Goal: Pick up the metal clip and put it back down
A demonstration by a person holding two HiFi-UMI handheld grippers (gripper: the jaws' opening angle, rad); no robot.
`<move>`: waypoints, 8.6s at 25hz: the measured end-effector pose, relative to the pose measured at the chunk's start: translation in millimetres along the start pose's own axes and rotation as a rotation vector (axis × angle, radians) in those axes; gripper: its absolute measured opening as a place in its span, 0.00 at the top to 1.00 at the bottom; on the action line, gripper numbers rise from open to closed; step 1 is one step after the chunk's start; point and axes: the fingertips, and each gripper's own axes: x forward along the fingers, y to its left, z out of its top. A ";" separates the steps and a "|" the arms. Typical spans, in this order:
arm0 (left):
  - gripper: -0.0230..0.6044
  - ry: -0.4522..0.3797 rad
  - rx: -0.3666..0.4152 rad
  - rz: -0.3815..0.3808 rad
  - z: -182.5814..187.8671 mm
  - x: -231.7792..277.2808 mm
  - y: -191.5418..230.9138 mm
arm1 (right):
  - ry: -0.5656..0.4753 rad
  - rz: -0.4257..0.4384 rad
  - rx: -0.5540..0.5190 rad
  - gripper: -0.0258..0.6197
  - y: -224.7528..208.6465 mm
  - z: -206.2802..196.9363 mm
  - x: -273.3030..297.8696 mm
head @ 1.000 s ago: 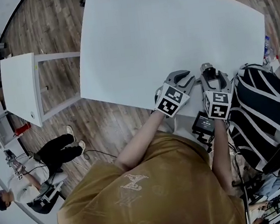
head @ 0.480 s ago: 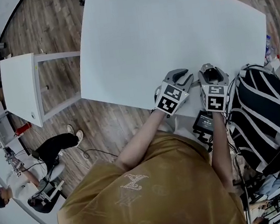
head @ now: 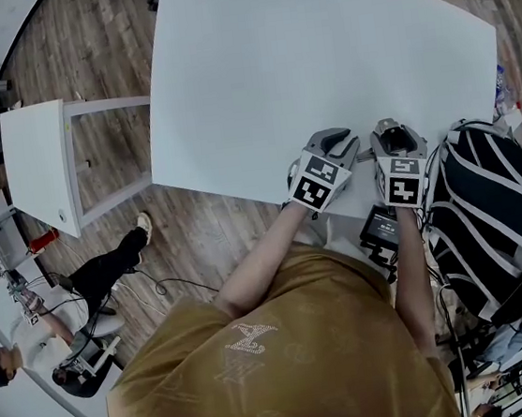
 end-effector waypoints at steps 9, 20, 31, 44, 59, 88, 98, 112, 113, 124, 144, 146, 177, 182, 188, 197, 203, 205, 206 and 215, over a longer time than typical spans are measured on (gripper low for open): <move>0.84 -0.002 0.010 0.018 -0.6 -3.4 4.5 | -0.043 0.025 0.024 0.51 9.9 2.7 -11.5; 0.92 -0.147 0.044 0.066 33.4 -25.7 9.6 | -0.173 0.011 0.010 0.51 10.2 41.2 -48.8; 0.95 -0.204 0.055 0.113 52.6 -41.6 9.8 | -0.248 0.017 0.001 0.51 20.9 64.1 -73.4; 0.95 -0.382 0.087 0.223 105.6 -89.5 3.6 | -0.415 -0.012 -0.004 0.51 23.2 94.7 -127.5; 0.95 -0.615 0.187 0.291 184.1 -156.2 -26.0 | -0.684 -0.066 -0.021 0.51 16.9 151.1 -212.3; 0.95 -0.833 0.274 0.314 258.2 -222.2 -70.1 | -0.974 -0.214 -0.025 0.51 -3.0 196.6 -314.4; 0.95 -0.806 0.307 0.333 256.8 -222.0 -65.8 | -0.971 -0.209 -0.014 0.51 -1.7 200.7 -313.5; 0.95 -0.797 0.313 0.331 259.8 -217.1 -63.3 | -0.972 -0.215 -0.012 0.51 -5.8 203.2 -310.5; 0.95 -0.797 0.315 0.333 259.7 -216.8 -62.6 | -0.971 -0.213 -0.012 0.51 -5.5 203.5 -309.5; 0.95 -0.759 0.294 0.347 250.3 -209.7 -45.4 | -0.924 -0.199 -0.015 0.51 -0.2 202.6 -291.6; 0.95 -0.590 0.236 0.355 196.4 -163.1 -10.1 | -0.739 -0.174 -0.005 0.51 6.2 168.9 -223.6; 0.95 -0.575 0.243 0.360 189.6 -160.2 -6.5 | -0.721 -0.170 0.003 0.51 7.9 163.7 -215.5; 0.95 -0.350 0.151 0.291 103.1 -85.4 22.0 | -0.387 -0.149 0.020 0.51 -1.4 73.2 -104.5; 0.95 -0.320 0.147 0.286 93.1 -74.8 25.2 | -0.339 -0.142 0.014 0.51 0.7 60.5 -84.9; 0.95 -0.277 0.122 0.287 79.7 -64.0 30.1 | -0.272 -0.131 0.023 0.51 0.9 45.9 -63.7; 0.95 -0.214 0.098 0.278 55.1 -45.0 36.6 | -0.210 -0.117 0.053 0.51 -0.6 29.9 -42.0; 0.95 -0.153 0.097 0.253 36.0 -30.2 36.3 | -0.159 -0.112 0.058 0.51 -1.8 17.7 -24.8; 0.95 -0.146 0.094 0.250 32.6 -27.7 36.1 | -0.147 -0.108 0.057 0.51 -0.8 14.4 -21.2; 0.95 -0.143 0.094 0.249 31.6 -26.7 36.1 | -0.142 -0.107 0.057 0.51 -0.8 12.8 -19.7; 0.95 -0.123 0.084 0.246 24.8 -22.7 39.8 | -0.092 -0.093 0.086 0.51 1.3 -3.5 -5.3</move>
